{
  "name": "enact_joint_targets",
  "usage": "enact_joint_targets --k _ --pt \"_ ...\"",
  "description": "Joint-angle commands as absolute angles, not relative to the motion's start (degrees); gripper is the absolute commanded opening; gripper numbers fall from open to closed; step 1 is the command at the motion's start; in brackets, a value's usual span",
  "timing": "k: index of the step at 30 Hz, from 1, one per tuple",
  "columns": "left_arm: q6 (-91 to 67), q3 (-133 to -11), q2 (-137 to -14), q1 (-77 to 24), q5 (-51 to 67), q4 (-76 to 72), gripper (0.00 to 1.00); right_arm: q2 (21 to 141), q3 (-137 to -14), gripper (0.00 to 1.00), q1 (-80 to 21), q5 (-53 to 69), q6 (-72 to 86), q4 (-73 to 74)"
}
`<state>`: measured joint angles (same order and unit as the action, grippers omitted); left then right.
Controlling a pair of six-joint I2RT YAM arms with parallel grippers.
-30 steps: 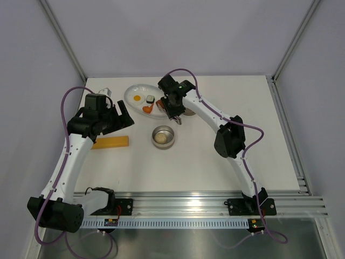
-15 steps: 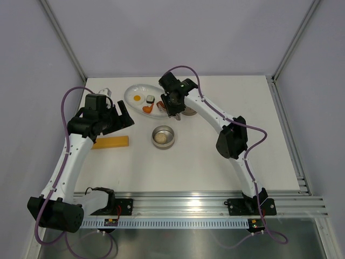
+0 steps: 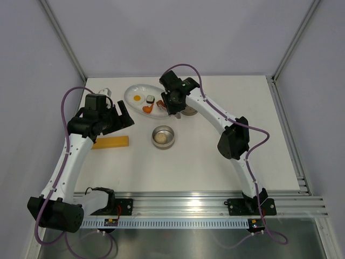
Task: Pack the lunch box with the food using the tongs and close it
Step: Pick up the fake food from the plate, then place the fake food in the packing box.
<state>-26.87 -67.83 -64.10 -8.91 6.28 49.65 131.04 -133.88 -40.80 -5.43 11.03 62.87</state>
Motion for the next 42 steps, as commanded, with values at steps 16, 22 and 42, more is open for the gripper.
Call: enact_joint_targets --k 16,22,42 --pt "-26.9 -68.29 -62.84 -8.7 7.38 47.99 0.83 106.89 -115.78 0.22 -43.33 -7.38 13.8 57.92" --pt "-26.89 -69.08 -62.75 -8.7 7.03 48.43 0.83 98.63 -106.1 0.22 -47.11 -9.05 15.9 57.83" --pt "-27.33 -69.26 -62.31 -8.7 9.4 47.99 0.82 92.72 -95.1 0.22 -51.5 -6.33 19.16 59.68"
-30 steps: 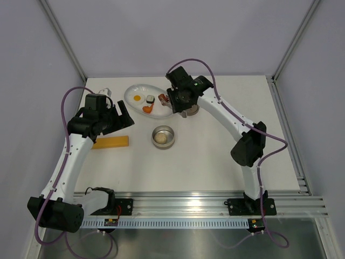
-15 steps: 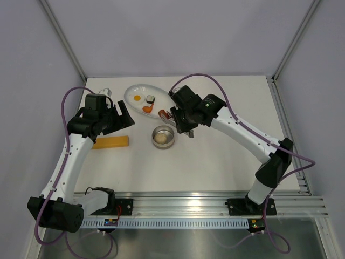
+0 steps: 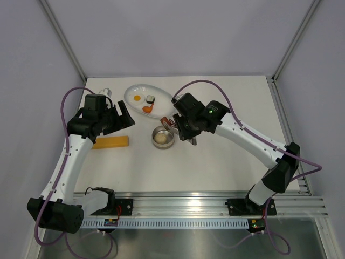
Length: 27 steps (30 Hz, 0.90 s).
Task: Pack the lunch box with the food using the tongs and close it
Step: Place the fake food in the packing box.
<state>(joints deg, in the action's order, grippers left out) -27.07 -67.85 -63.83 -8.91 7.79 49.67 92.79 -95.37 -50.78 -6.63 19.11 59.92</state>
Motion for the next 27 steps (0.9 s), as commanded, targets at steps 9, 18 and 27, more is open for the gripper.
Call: enact_joint_targets --k 9,18,27 --pt "-27.25 -68.99 -62.67 -8.61 9.14 47.72 0.82 93.87 -93.78 0.22 -51.77 -4.22 18.98 59.41" --pt "-27.16 -68.82 -62.58 -8.61 8.97 47.81 0.82 94.83 -93.69 0.24 -51.94 -4.04 18.19 60.47" --pt "-27.25 -68.38 -62.4 -8.61 9.05 47.72 0.82 95.01 -93.16 0.24 -52.03 -3.43 18.02 60.47"
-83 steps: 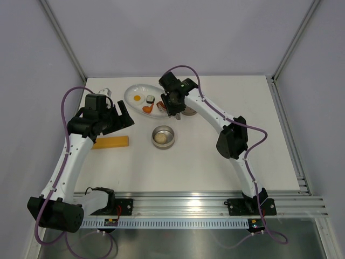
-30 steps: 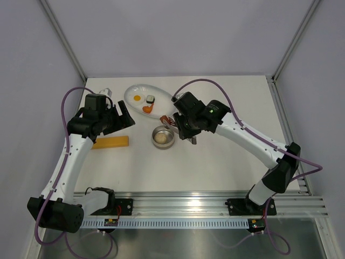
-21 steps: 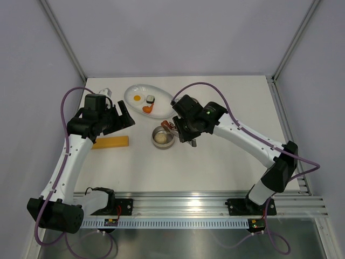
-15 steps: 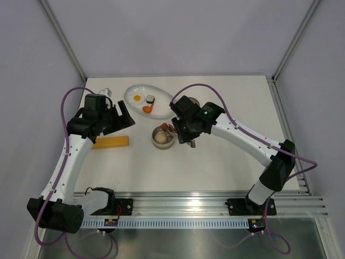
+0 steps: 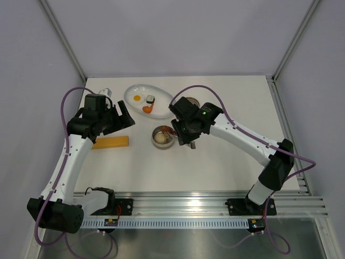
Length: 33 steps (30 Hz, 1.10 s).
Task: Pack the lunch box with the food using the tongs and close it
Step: Place the fake food in the packing box.
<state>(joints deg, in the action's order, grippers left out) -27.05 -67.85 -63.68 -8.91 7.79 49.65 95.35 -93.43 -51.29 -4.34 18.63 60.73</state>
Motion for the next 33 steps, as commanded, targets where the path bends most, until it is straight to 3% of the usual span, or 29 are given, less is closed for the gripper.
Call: enact_joint_targets --k 1,9,16,22,28,32,33 --pt "-27.25 -68.38 -62.4 -8.61 8.97 47.72 0.82 95.01 -93.16 0.25 -52.03 -3.34 18.1 60.38" --pt "-27.33 -68.2 -62.23 -8.7 8.79 47.72 0.82 95.54 -92.9 0.25 -52.56 -3.16 17.84 60.73" --pt "-27.33 -68.2 -61.88 -8.7 8.88 47.81 0.82 95.27 -93.51 0.51 -52.56 -3.6 18.28 60.82" --pt "-27.33 -68.03 -61.79 -8.61 8.88 47.81 0.82 94.84 -93.87 0.55 -52.73 -4.22 18.72 60.91" --pt "-27.42 -67.94 -61.61 -8.7 8.79 47.72 0.82 92.91 -95.0 0.51 -52.73 -6.59 18.98 60.82" --pt "-27.42 -68.03 -61.7 -8.61 8.88 47.72 0.82 90.88 -96.24 0.35 -52.73 -11.14 19.16 60.12" --pt "-27.51 -68.03 -61.7 -8.7 8.88 47.72 0.82 90.44 -96.5 0.26 -52.73 -11.86 19.33 59.86"
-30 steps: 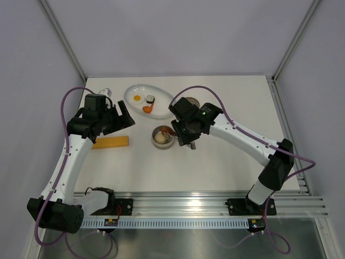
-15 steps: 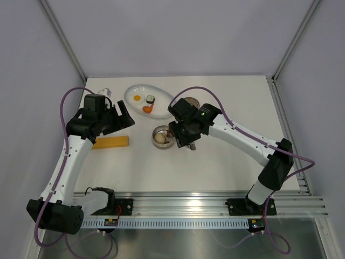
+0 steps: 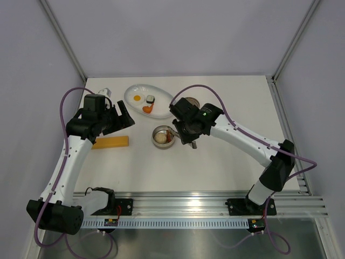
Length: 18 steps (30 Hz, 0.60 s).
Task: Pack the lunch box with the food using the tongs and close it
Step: Place the fake food in the packing box, then place the clamp at the center of the board.
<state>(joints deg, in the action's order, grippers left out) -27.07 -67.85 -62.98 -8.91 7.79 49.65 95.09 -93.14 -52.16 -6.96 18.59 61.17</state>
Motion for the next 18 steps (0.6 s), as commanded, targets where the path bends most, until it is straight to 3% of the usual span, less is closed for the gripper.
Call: enact_joint_targets --k 1,10,18 --pt "-27.51 -68.11 -61.7 -8.7 8.79 47.64 0.82 89.66 -97.03 0.23 -52.73 -12.56 19.34 59.77" --pt "-27.51 -67.59 -61.17 -8.61 9.58 47.11 0.82 85.97 -96.25 0.18 -48.7 -22.67 20.04 57.58" --pt "-27.86 -67.06 -61.35 -8.7 10.37 46.32 0.82 81.4 -85.62 0.18 -30.8 -29.79 16.27 49.15"
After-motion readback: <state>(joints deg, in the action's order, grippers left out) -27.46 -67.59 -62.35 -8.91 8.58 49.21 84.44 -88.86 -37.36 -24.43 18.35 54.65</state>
